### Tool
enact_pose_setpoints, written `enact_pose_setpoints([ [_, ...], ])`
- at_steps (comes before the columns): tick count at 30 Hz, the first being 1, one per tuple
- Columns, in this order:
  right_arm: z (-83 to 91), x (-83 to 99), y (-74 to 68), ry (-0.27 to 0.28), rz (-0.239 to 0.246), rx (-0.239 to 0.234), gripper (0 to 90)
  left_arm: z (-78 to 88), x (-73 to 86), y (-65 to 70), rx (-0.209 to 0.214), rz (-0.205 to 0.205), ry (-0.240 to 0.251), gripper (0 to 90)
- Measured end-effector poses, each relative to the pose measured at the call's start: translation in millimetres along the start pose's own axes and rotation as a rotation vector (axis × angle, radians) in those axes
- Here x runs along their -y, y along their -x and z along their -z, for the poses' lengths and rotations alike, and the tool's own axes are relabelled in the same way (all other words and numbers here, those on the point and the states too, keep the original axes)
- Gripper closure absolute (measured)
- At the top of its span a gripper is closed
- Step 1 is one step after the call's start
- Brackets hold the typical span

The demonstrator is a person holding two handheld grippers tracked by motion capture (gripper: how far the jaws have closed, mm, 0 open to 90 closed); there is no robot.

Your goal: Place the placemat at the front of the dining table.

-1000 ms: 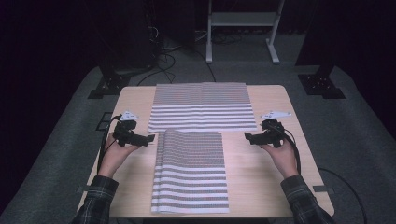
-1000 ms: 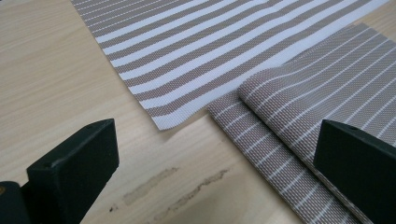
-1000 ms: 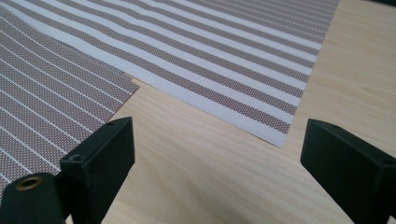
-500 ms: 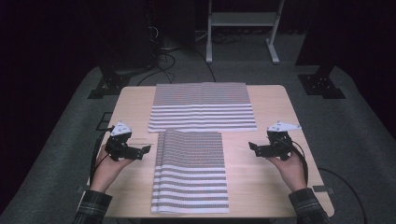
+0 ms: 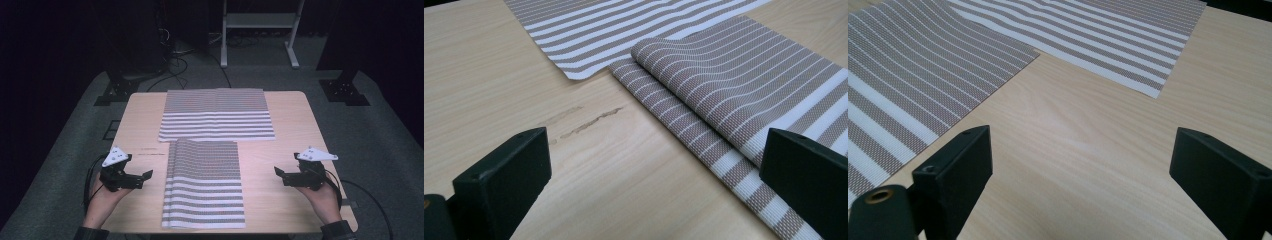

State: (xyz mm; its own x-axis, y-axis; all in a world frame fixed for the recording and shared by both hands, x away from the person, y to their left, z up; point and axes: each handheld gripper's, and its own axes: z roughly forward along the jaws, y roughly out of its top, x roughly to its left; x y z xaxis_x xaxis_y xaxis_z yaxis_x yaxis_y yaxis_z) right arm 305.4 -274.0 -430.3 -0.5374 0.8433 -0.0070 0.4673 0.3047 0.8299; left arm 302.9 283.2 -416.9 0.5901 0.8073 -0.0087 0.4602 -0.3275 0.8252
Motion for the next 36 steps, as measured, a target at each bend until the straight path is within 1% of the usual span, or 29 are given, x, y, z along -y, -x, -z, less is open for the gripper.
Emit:
enact_pose_setpoints([
  [4, 10.0, 9.0, 0.2, 0.008, -0.004, 0.0, 8.9, 6.0, 7.6, 2.5, -0.005, -0.001, 0.001, 0.0],
  [10, 21.2, 24.3, 2.9, -0.003, -0.01, 0.009, 8.9, 7.0, 23.7, 5.0, -0.011, -0.005, -0.037, 0.0],
  [15, 26.3, 36.5, 7.5, -0.021, -0.023, 0.015, 8.9, 5.0, 35.8, 5.9, -0.015, -0.005, -0.066, 0.0],
  [17, 26.4, 39.0, 8.6, -0.025, -0.023, 0.016, 8.9, 4.4, 37.5, 5.8, -0.018, -0.008, -0.076, 0.0],
  [18, 26.3, 44.0, 10.8, -0.039, -0.026, 0.015, 8.9, 2.8, 40.6, 6.0, -0.016, -0.006, -0.084, 0.0],
  [23, 23.8, 53.4, 14.4, -0.075, -0.01, 0.025, 8.9, -3.6, 47.3, 6.2, -0.017, -0.02, -0.118, 0.0],
  [26, 21.2, 56.8, 16.5, -0.094, -0.011, 0.021, 8.9, -9.8, 51.7, 6.4, -0.031, -0.044, -0.148, 0.0],
  [28, 17.6, 59.3, 17.4, -0.113, -0.008, 0.019, 9.0, -13.8, 54.5, 6.3, -0.026, -0.052, -0.175, 0.0],
  [32, 9.3, 65.7, 17.2, -0.171, 0.017, 0.01, 8.9, -19.5, 60.1, 5.9, -0.015, -0.053, -0.194, 0.0],
  [33, 8.1, 66.4, 17.0, -0.179, 0.021, 0.009, 8.9, -20.3, 61.1, 5.7, -0.011, -0.055, -0.199, 0.0],
  [35, 5.8, 67.9, 16.2, -0.194, 0.023, 0.003, 9.0, -22.0, 63.7, 5.3, -0.001, -0.043, -0.192, 0.0],
  [36, 5.0, 68.4, 16.0, -0.192, 0.024, -0.003, 8.9, -22.3, 64.6, 4.8, 0.004, -0.036, -0.185, 0.0],
])
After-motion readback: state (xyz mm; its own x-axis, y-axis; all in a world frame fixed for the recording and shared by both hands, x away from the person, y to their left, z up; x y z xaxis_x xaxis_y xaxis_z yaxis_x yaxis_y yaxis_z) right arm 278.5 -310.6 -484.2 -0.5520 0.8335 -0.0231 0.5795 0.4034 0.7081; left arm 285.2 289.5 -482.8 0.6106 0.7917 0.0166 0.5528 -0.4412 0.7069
